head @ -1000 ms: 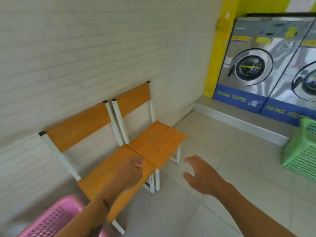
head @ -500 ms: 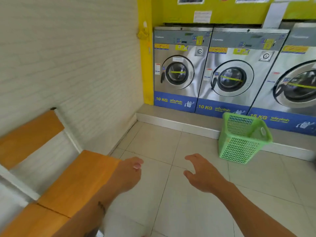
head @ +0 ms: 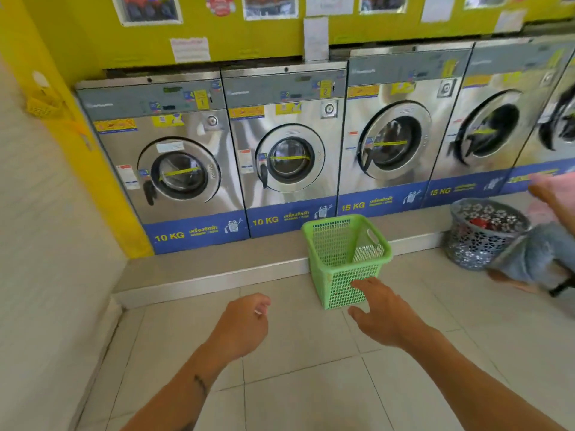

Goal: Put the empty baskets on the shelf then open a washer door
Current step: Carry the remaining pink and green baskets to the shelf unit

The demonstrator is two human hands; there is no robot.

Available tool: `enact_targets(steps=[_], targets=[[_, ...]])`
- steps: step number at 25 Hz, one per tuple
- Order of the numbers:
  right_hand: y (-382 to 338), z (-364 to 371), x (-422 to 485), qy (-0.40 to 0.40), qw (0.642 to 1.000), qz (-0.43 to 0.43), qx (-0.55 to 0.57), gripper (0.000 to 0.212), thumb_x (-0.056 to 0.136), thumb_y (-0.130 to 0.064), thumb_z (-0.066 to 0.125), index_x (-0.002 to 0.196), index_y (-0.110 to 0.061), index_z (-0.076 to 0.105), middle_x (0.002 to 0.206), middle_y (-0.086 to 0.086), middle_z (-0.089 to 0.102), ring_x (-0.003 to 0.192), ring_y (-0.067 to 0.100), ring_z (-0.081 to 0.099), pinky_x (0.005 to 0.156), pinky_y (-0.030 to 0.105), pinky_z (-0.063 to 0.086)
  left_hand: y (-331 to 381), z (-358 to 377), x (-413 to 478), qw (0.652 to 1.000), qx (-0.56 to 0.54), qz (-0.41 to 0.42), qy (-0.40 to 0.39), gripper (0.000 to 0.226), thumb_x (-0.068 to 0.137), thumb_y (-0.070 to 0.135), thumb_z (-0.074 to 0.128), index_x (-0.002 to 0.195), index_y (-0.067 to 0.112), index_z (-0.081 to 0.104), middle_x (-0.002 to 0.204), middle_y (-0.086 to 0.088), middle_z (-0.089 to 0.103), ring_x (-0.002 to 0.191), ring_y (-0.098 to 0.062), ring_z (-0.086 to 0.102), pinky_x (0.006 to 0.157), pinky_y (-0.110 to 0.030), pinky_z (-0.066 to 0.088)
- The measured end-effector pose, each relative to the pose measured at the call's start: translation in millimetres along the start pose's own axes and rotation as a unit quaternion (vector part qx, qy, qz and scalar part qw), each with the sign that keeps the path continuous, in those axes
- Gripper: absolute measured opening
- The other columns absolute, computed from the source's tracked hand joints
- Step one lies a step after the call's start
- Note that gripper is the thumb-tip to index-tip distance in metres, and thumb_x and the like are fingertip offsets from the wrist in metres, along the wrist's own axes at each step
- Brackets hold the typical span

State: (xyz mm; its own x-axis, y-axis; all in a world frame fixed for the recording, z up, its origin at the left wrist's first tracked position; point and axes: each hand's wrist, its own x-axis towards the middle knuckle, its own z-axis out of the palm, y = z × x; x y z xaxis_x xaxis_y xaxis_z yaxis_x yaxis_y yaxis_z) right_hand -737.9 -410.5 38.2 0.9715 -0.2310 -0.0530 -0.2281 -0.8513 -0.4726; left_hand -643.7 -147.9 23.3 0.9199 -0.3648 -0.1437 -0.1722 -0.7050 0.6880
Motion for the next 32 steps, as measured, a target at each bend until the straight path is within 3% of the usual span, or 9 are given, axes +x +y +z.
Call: enact_targets(steps=[9,16,19,21,24,29,32], targets=[[129.2,-66.5,235.9,-0.042,0.999,0.01,-0.022,0.053,0.083,-0.036,0.055,0.132,-0.016,0.051,0.134,0.007,0.052,0.118,0.027,0.054,0.097,0.04,0.046,87.0,69.3,233.5,1.0,0.008,-0.02,0.02,0.038,0.09,0.013,0.042,0.121,0.023,0.062,0.114,0.0,0.066,0.101,-0.015,0.062,0.092,-0.026,0.047],[177.4,-84.9,415.7,-0.063,0.997,-0.001,-0.053,0.053,0.085,-0.031,0.059,0.135,-0.018,0.05,0.137,0.006,0.051,0.124,0.028,0.051,0.099,0.039,0.043,99.1,77.1,392.6,0.996,-0.033,-0.064,0.044,0.03,0.088,0.015,0.05,0.108,0.026,0.068,0.103,0.004,0.07,0.093,-0.014,0.065,0.08,-0.025,0.049],[197.5,-78.9,478.7,-0.07,0.996,0.015,-0.054,0.053,0.085,-0.031,0.059,0.135,-0.017,0.05,0.134,0.008,0.052,0.12,0.031,0.053,0.098,0.04,0.044,101.8,87.1,470.2,0.997,-0.029,-0.055,0.04,0.03,0.087,0.01,0.049,0.107,0.019,0.07,0.103,-0.003,0.071,0.098,-0.023,0.064,0.086,-0.033,0.05],[215.7,-77.7,513.9,-0.087,0.994,0.039,-0.056,0.053,0.083,-0.035,0.056,0.133,-0.019,0.05,0.131,0.008,0.052,0.119,0.031,0.053,0.097,0.041,0.044,108.8,95.8,518.4,0.998,-0.022,-0.06,0.026,0.032,0.082,0.018,0.049,0.106,0.015,0.069,0.106,-0.007,0.07,0.1,-0.027,0.063,0.088,-0.036,0.05],[245.6,-80.5,555.8,-0.089,0.992,0.078,-0.051,0.058,0.079,-0.039,0.051,0.134,-0.022,0.047,0.131,0.007,0.051,0.122,0.031,0.05,0.1,0.043,0.044,116.5,109.5,576.3,0.997,0.035,-0.067,0.029,0.044,0.08,0.034,0.054,0.121,0.018,0.06,0.123,-0.005,0.06,0.111,-0.027,0.058,0.093,-0.038,0.047],[308.9,-62.7,635.8,-0.104,0.983,0.134,-0.072,0.064,0.085,-0.026,0.055,0.145,-0.019,0.033,0.145,0.009,0.037,0.13,0.033,0.039,0.104,0.044,0.039,104.0,156.8,664.1,0.974,0.214,-0.049,0.05,0.07,0.073,0.046,0.05,0.136,0.016,0.047,0.141,-0.013,0.046,0.124,-0.036,0.046,0.096,-0.048,0.045],[360.0,-26.2,691.9,-0.135,0.978,0.145,-0.07,0.067,0.082,-0.019,0.055,0.145,-0.017,0.03,0.145,0.013,0.035,0.129,0.035,0.039,0.102,0.046,0.04,87.3,196.4,703.2,0.963,0.249,-0.096,0.038,0.077,0.073,0.047,0.052,0.142,0.017,0.04,0.15,-0.019,0.037,0.133,-0.038,0.039,0.102,-0.052,0.041]])
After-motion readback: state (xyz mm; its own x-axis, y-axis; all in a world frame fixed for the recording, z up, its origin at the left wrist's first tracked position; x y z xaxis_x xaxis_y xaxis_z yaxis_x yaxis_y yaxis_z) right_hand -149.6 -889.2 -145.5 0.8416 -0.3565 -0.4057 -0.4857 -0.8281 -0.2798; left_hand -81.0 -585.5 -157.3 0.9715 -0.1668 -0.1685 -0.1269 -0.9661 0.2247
